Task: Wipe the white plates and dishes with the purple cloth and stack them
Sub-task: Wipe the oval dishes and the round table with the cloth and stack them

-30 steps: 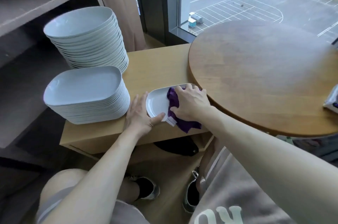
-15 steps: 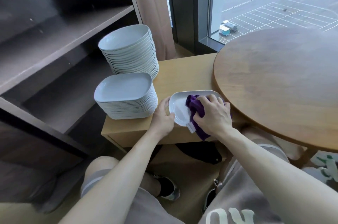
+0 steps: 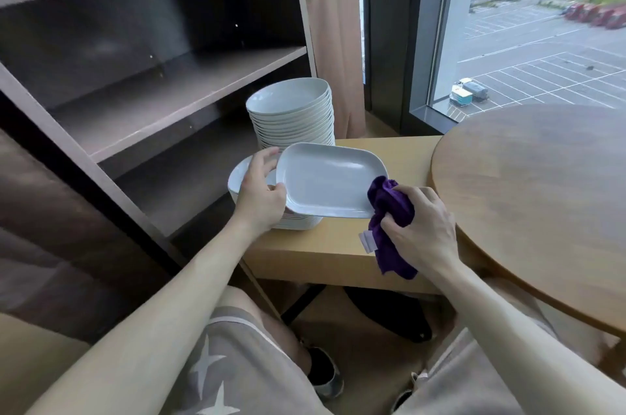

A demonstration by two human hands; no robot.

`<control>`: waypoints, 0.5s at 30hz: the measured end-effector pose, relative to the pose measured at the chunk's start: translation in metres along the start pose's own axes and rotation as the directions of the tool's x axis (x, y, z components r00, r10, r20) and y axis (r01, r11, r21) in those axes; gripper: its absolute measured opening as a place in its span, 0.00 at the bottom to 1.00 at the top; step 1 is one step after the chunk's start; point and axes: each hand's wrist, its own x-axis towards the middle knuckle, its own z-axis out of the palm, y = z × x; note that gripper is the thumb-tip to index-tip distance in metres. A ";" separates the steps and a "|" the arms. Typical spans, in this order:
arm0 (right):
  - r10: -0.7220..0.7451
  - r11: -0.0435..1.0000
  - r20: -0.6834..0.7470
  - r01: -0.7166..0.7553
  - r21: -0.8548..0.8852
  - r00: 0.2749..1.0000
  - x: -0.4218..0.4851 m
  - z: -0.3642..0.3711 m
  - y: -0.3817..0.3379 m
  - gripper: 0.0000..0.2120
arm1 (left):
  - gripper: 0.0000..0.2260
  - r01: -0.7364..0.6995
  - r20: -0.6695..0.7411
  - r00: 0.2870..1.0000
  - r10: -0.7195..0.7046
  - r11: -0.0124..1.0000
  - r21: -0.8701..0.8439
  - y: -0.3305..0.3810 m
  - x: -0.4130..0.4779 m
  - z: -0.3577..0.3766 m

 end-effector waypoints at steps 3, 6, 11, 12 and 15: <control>-0.023 0.997 -0.017 0.024 0.075 1.000 0.000 -0.006 -0.010 0.20 | 0.28 0.096 -0.150 0.983 -0.110 0.991 -0.096 -0.013 0.013 -0.028; -0.031 0.993 -0.013 0.032 0.111 0.999 0.001 -0.008 -0.015 0.21 | 0.29 0.182 -0.233 0.946 -0.226 0.964 -0.195 -0.028 0.028 -0.048; -0.044 0.989 -0.016 0.046 0.141 0.999 0.002 -0.013 -0.014 0.22 | 0.29 0.322 -0.296 0.872 -0.390 0.913 -0.251 -0.048 0.045 -0.060; -0.048 0.988 -0.018 0.050 0.148 0.999 0.002 -0.015 -0.012 0.22 | 0.29 0.329 -0.300 0.867 -0.397 0.910 -0.253 -0.051 0.046 -0.059; -0.019 0.982 -0.007 0.020 0.190 1.000 0.002 -0.021 -0.005 0.22 | 0.30 0.342 -0.274 0.877 -0.394 0.914 -0.218 -0.061 0.045 -0.058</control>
